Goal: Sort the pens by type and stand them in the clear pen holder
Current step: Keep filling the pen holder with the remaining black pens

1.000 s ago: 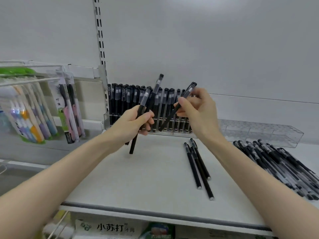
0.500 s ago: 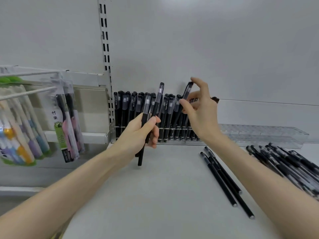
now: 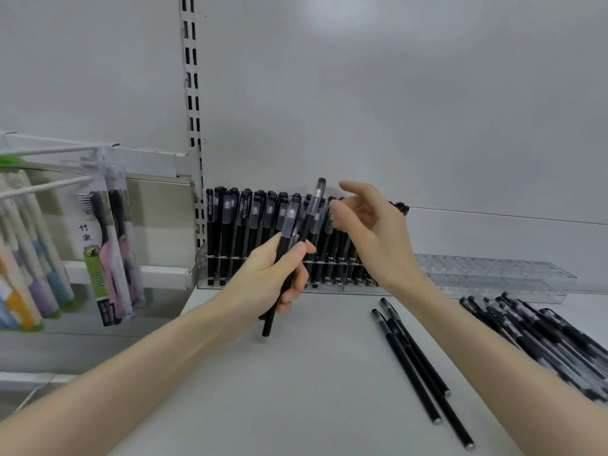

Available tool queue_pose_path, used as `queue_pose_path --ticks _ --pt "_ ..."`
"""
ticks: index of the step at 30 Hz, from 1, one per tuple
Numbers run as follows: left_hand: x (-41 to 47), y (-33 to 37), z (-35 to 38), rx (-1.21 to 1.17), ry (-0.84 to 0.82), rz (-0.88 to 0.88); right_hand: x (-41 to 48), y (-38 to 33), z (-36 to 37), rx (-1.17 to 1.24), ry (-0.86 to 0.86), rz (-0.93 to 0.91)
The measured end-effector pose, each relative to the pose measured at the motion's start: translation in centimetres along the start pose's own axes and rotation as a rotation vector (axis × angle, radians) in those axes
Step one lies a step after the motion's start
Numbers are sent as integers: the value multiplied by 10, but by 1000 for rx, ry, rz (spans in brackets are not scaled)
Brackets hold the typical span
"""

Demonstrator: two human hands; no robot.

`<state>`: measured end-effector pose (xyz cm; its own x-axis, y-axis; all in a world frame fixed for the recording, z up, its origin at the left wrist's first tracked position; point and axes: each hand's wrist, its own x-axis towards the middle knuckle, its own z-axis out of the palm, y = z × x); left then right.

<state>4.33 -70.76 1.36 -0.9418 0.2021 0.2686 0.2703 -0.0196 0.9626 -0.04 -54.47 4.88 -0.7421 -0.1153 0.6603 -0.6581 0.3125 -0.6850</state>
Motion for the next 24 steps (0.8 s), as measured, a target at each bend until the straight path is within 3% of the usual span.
queue_pose_path --ticks 3,8,12,19,24 --pt "1 3 12 26 -84 -23 -7 -6 -3 187 -74 39" --pt "3 3 19 109 -46 -69 -6 -11 -14 372 81 12" --pt "5 2 11 116 93 -54 1 -1 -28 219 237 -37" --pt "7 -1 7 8 116 -112 6 21 -15 15 281 -135" --pt "5 -2 9 24 144 -17 9 25 -9 -27 267 -168"
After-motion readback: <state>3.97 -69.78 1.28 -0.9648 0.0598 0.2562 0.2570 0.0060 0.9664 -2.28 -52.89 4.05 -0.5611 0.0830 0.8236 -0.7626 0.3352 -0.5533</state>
